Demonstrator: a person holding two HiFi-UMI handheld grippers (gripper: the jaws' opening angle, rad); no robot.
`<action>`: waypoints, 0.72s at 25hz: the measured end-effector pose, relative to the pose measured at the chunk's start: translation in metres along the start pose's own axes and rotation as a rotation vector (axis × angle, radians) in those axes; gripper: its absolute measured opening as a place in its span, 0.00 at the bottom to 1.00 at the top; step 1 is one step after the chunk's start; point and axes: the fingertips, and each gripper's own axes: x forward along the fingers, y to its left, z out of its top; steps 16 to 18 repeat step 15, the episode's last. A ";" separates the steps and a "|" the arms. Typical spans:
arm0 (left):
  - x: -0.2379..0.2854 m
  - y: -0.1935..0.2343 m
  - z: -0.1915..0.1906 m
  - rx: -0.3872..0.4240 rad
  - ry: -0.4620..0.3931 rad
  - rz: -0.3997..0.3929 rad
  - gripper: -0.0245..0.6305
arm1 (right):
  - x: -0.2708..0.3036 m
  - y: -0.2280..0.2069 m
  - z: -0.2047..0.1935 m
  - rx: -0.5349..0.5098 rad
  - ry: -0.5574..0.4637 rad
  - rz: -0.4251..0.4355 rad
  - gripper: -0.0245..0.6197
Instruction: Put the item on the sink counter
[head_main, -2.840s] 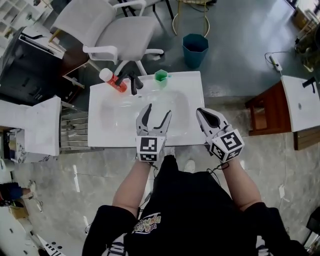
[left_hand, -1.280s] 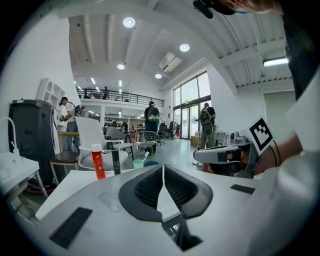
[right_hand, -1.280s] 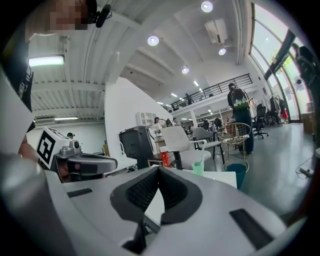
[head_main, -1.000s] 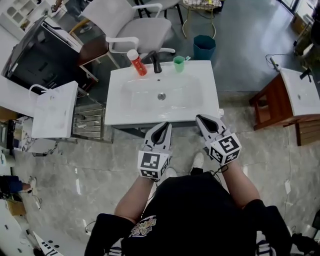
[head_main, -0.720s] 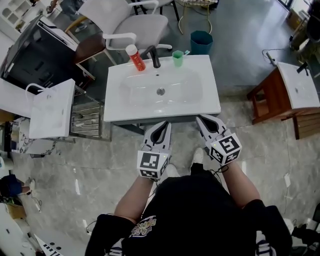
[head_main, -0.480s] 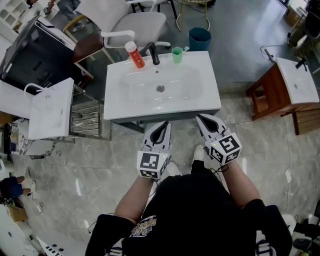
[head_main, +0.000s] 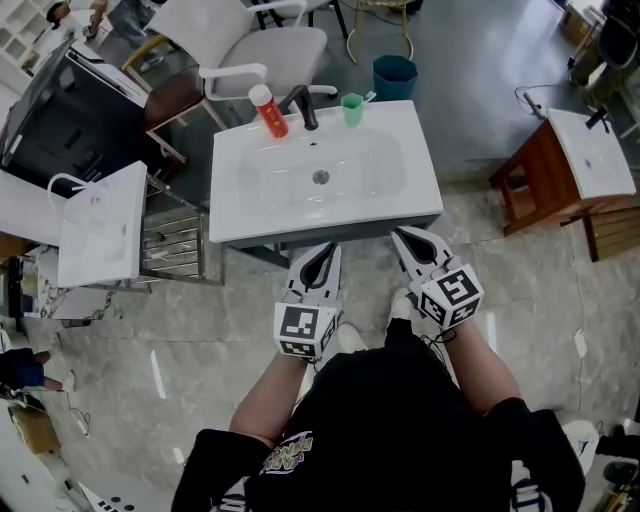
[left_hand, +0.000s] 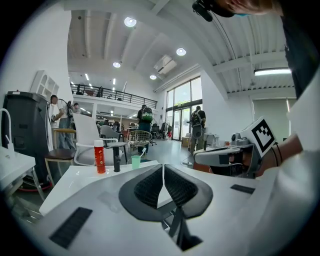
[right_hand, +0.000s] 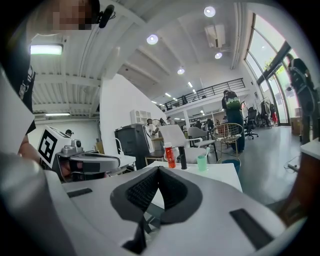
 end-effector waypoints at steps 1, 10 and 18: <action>-0.001 0.001 0.000 -0.001 0.000 -0.001 0.07 | 0.001 0.001 0.000 0.001 0.000 -0.002 0.12; -0.004 0.005 -0.002 -0.004 0.002 -0.007 0.07 | 0.004 0.006 -0.002 0.006 0.002 -0.009 0.12; -0.004 0.008 0.001 -0.005 -0.007 -0.008 0.07 | 0.007 0.006 0.001 0.004 0.000 -0.010 0.12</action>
